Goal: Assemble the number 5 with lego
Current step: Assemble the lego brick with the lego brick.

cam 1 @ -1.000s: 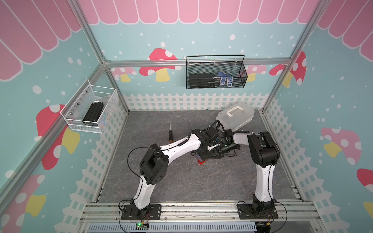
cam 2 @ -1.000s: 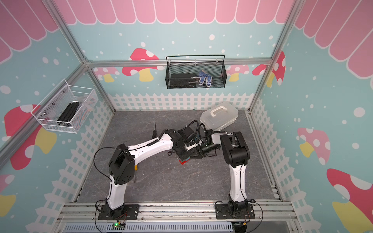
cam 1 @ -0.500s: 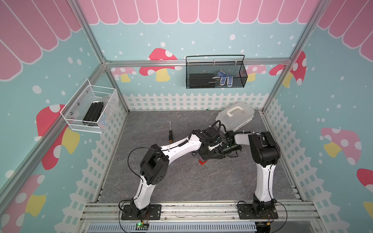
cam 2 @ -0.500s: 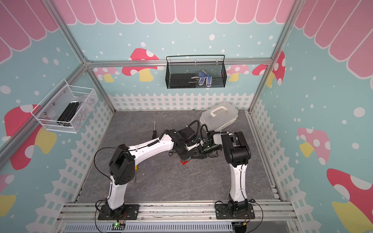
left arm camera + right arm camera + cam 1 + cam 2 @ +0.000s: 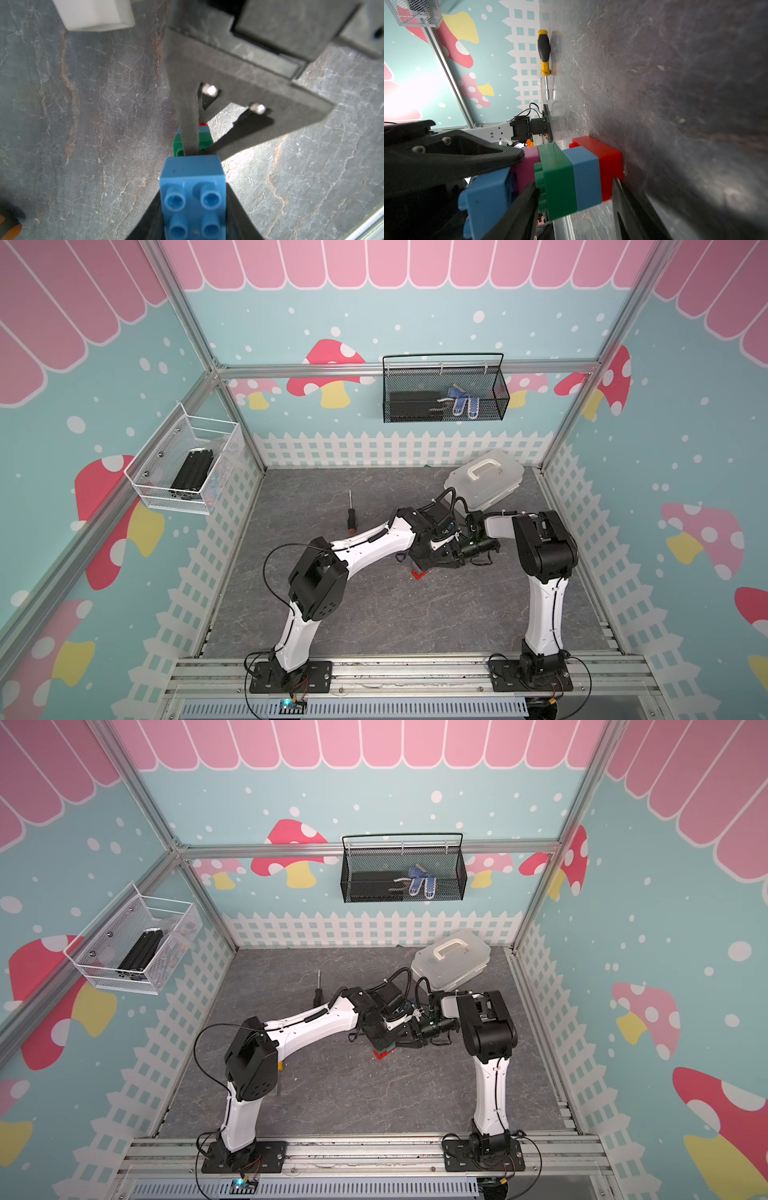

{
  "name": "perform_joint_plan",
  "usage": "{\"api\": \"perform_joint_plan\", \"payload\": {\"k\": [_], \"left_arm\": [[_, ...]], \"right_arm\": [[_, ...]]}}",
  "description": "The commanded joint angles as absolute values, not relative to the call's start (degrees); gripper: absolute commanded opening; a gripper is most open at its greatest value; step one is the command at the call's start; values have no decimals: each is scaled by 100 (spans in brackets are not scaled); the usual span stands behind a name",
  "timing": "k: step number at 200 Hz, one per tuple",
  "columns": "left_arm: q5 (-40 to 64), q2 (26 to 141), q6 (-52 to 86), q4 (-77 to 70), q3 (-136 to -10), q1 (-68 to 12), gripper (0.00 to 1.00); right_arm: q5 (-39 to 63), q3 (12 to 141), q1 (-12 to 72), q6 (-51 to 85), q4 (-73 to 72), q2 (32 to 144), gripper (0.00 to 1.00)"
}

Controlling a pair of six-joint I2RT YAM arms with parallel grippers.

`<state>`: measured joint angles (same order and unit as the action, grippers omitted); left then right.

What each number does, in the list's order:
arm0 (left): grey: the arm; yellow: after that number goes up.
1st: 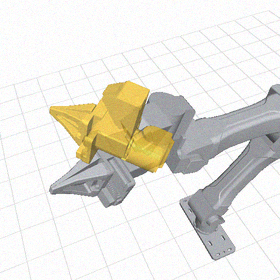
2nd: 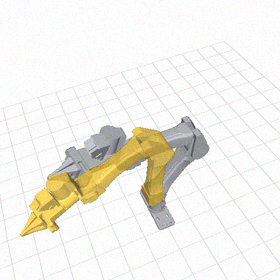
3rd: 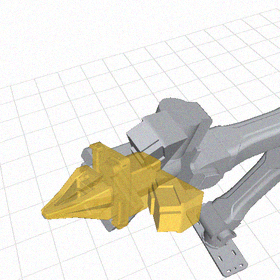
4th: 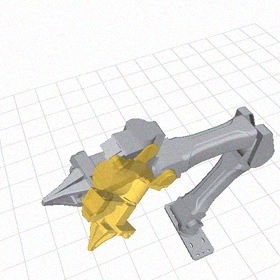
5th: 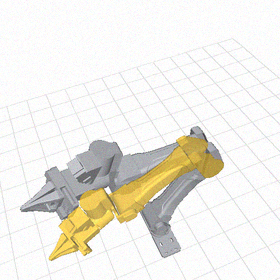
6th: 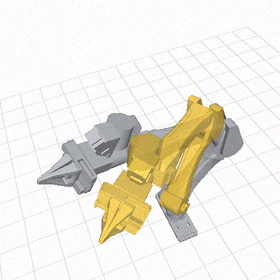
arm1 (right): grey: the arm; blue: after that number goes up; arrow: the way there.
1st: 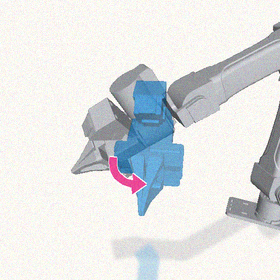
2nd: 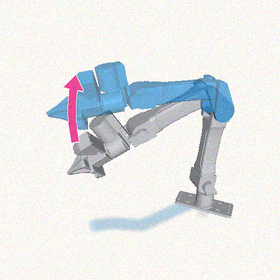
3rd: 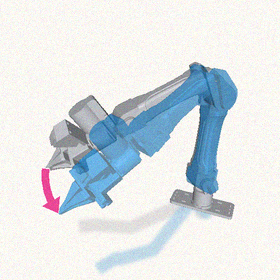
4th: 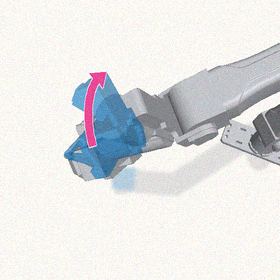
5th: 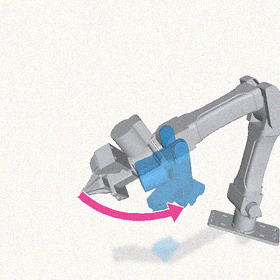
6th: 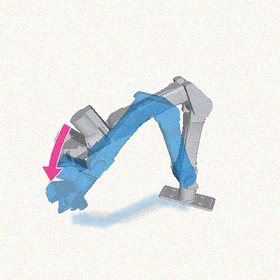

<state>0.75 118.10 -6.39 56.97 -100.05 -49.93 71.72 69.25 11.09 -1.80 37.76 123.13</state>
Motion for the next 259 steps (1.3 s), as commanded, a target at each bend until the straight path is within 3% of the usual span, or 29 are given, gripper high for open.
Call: {"api": "perform_joint_plan", "payload": {"k": [1, 122, 259], "left_arm": [[347, 11707, -624, 5865, -9976, -5098, 38], [299, 11659, -633, 5862, -9981, -5110, 38], [237, 11663, -628, 5862, -10020, -5111, 41]], "right_arm": [[6522, 6855, 984, -656, 3865, 12586, 57], [7450, 7102, 748, -1624, 4679, 12869, 65], [7384, 7182, 514, -1548, 4879, 12601, 65]]}}
